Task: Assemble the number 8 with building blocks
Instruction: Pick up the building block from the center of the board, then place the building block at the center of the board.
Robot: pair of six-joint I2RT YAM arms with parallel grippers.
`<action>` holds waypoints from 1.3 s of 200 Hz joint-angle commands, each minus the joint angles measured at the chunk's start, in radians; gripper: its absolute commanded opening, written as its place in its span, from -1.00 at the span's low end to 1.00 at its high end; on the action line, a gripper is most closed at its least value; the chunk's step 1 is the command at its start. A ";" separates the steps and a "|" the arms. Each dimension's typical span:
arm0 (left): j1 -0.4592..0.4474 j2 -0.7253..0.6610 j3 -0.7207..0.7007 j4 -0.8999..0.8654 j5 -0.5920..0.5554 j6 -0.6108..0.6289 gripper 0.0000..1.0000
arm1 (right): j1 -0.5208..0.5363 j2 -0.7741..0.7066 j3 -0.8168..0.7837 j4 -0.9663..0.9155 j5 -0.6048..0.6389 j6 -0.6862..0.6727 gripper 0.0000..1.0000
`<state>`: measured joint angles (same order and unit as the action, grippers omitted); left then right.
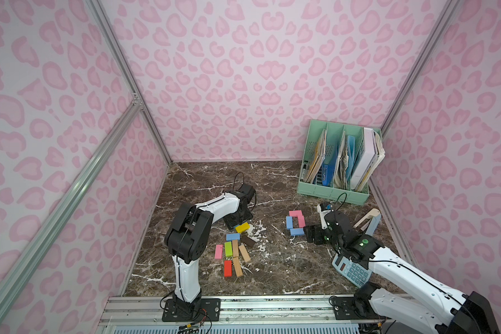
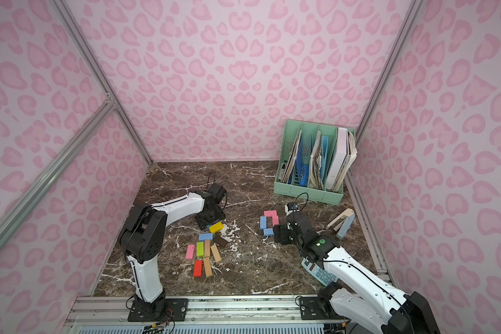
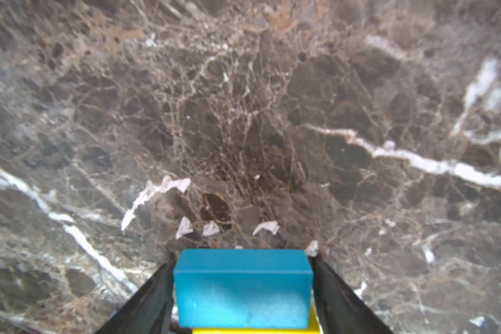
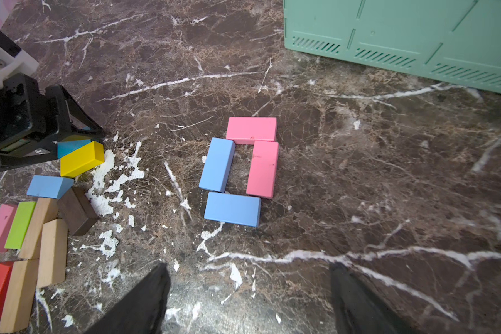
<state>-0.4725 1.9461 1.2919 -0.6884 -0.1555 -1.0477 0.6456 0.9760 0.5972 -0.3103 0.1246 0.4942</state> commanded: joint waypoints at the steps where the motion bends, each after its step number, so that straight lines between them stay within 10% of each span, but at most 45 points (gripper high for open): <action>1: 0.003 0.013 -0.004 -0.004 0.019 0.001 0.35 | -0.002 -0.003 0.001 0.013 -0.005 -0.008 0.76; 61: 0.003 -0.079 0.008 -0.040 -0.018 0.091 0.14 | -0.013 -0.014 0.007 0.003 0.000 -0.016 0.76; 141: -0.047 -0.379 -0.035 -0.028 0.031 0.561 -0.04 | -0.039 -0.070 0.022 -0.015 -0.038 -0.051 0.84; 260: -0.402 -0.345 -0.059 0.067 0.270 0.928 0.02 | -0.254 -0.088 0.035 -0.110 -0.135 0.018 0.90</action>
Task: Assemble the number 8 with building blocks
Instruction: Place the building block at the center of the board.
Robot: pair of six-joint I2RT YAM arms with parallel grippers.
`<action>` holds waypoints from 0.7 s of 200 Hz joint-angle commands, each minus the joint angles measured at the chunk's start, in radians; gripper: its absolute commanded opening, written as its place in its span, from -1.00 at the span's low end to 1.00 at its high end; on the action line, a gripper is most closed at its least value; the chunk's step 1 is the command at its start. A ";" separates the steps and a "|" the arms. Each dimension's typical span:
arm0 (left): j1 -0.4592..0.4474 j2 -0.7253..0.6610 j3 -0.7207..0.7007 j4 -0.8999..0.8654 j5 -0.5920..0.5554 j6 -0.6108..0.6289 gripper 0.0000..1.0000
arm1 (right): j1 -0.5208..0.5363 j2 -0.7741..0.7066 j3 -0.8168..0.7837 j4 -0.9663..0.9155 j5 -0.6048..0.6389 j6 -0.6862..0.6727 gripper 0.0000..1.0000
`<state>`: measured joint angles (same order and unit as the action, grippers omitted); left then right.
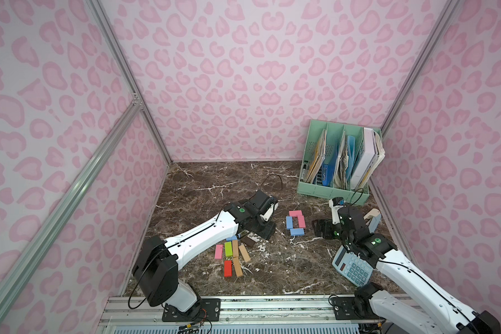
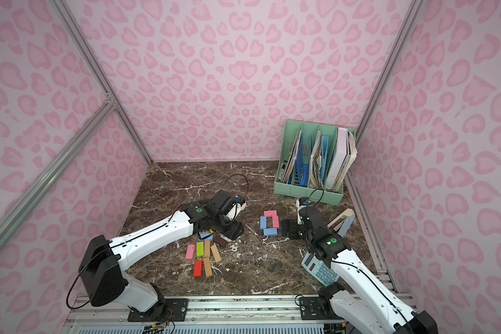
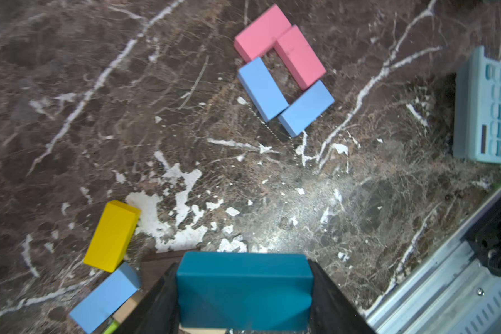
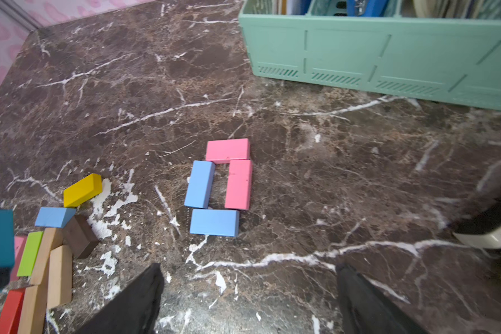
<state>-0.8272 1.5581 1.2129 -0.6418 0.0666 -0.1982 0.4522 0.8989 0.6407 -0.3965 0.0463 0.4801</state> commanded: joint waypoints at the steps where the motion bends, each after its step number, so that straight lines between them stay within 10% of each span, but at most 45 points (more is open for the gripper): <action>1: -0.050 0.045 0.022 0.020 0.048 0.080 0.02 | -0.063 -0.011 -0.009 -0.025 -0.059 0.031 0.90; 140: -0.270 0.443 0.215 -0.080 -0.023 0.196 0.15 | -0.170 -0.009 -0.040 -0.033 -0.164 0.026 0.92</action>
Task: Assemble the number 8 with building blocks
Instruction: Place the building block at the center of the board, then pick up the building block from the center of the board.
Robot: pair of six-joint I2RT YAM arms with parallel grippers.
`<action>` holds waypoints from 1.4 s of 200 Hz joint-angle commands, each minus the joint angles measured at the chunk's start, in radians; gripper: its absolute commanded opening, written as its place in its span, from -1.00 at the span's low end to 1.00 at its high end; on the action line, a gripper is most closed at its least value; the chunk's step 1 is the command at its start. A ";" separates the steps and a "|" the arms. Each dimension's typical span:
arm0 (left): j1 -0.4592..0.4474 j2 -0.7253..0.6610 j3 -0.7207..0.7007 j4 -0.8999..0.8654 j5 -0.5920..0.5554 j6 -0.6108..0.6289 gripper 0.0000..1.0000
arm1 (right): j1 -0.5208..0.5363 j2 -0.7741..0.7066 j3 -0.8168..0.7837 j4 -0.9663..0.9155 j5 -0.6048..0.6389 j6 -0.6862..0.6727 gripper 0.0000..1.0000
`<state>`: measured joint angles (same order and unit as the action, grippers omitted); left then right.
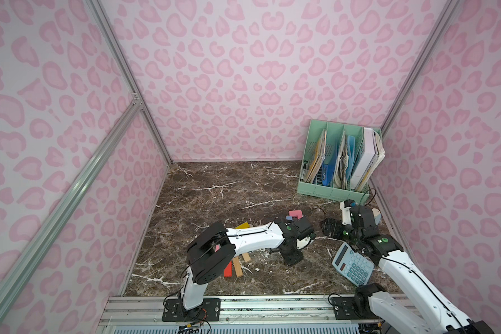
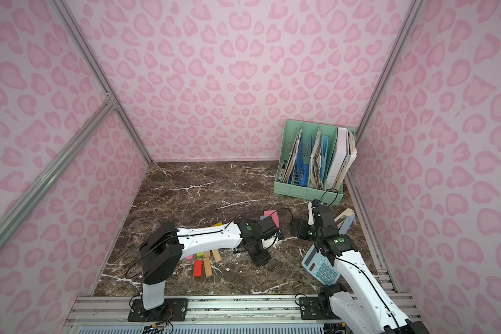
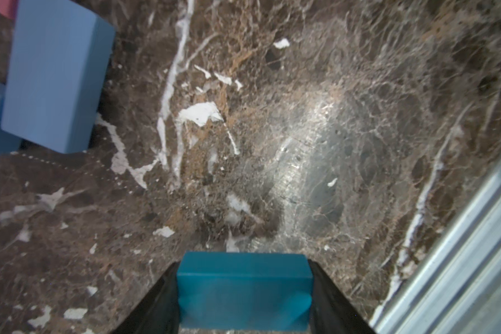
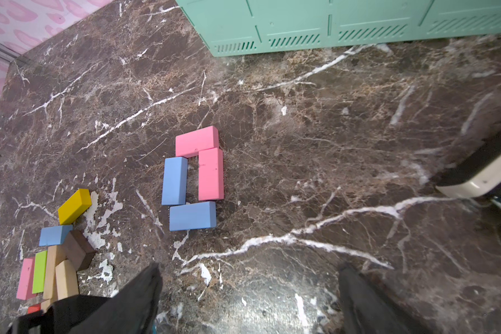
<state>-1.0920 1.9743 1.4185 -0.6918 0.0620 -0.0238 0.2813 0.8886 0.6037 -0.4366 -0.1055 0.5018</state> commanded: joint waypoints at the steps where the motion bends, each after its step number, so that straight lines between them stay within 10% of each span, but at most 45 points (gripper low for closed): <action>1: -0.005 0.028 0.010 -0.030 -0.019 0.022 0.16 | 0.001 0.001 -0.004 0.008 -0.013 0.004 0.92; 67: -0.007 0.066 0.004 -0.027 -0.019 0.028 0.44 | -0.001 0.000 -0.007 0.004 -0.002 0.009 0.92; 97: -0.006 0.034 -0.017 -0.010 -0.045 0.018 0.96 | -0.002 -0.007 -0.005 0.004 0.000 0.007 0.94; 171: 0.023 -0.310 -0.186 0.104 -0.142 -0.074 0.96 | 0.022 -0.044 0.019 0.033 -0.094 -0.034 0.94; 280: 0.281 -0.801 -0.337 0.037 -0.283 -0.225 0.97 | 0.618 0.310 0.103 0.062 0.146 -0.026 0.64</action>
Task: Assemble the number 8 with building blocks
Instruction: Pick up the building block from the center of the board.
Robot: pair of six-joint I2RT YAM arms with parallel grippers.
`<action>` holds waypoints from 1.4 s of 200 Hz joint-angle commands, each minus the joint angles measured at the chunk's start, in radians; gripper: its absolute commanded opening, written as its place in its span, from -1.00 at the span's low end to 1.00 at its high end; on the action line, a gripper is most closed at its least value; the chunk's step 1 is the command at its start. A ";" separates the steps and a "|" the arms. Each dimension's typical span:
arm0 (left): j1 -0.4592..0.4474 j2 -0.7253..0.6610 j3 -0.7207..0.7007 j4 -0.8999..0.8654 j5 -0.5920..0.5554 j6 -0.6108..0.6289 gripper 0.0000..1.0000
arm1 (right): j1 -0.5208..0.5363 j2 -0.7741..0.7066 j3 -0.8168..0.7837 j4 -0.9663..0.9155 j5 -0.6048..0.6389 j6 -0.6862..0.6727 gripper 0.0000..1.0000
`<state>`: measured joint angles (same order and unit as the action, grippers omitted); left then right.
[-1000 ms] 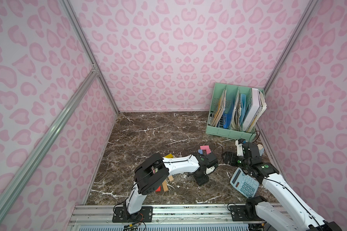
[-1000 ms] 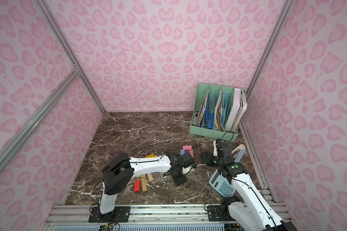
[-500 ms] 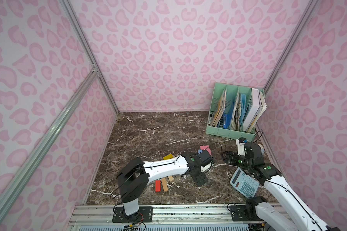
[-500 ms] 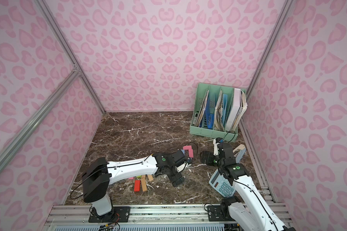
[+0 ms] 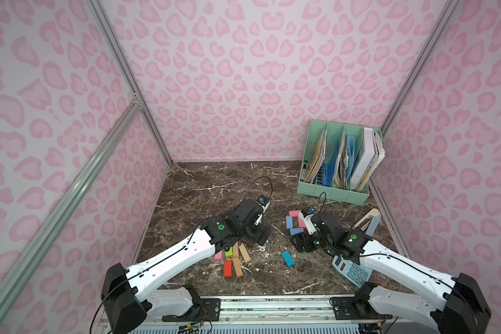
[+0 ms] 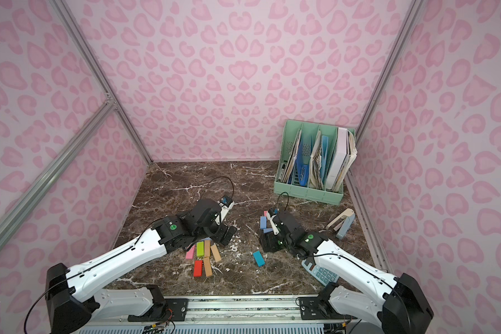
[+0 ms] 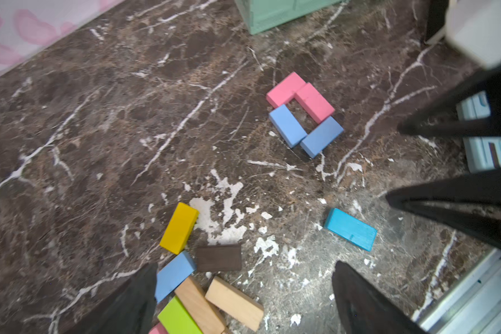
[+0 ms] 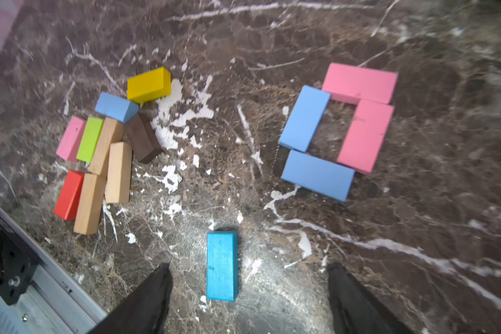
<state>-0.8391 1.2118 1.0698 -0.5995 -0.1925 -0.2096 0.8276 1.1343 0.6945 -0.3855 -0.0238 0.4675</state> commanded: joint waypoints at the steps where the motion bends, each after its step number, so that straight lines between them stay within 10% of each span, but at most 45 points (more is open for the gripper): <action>1: 0.030 -0.040 0.012 -0.057 -0.030 -0.039 0.97 | 0.075 0.068 0.013 0.010 0.066 0.009 0.63; 160: 0.159 -0.260 -0.073 -0.078 -0.071 0.035 0.97 | 0.234 0.387 0.092 -0.052 0.116 0.081 0.00; 280: 0.159 -0.247 -0.073 -0.100 -0.053 0.038 0.97 | 0.141 0.455 0.104 -0.049 0.108 0.266 -0.57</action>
<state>-0.6815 0.9623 0.9955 -0.6971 -0.2546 -0.1802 1.0039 1.5826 0.8101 -0.3973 0.0917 0.6788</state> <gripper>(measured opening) 0.985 0.267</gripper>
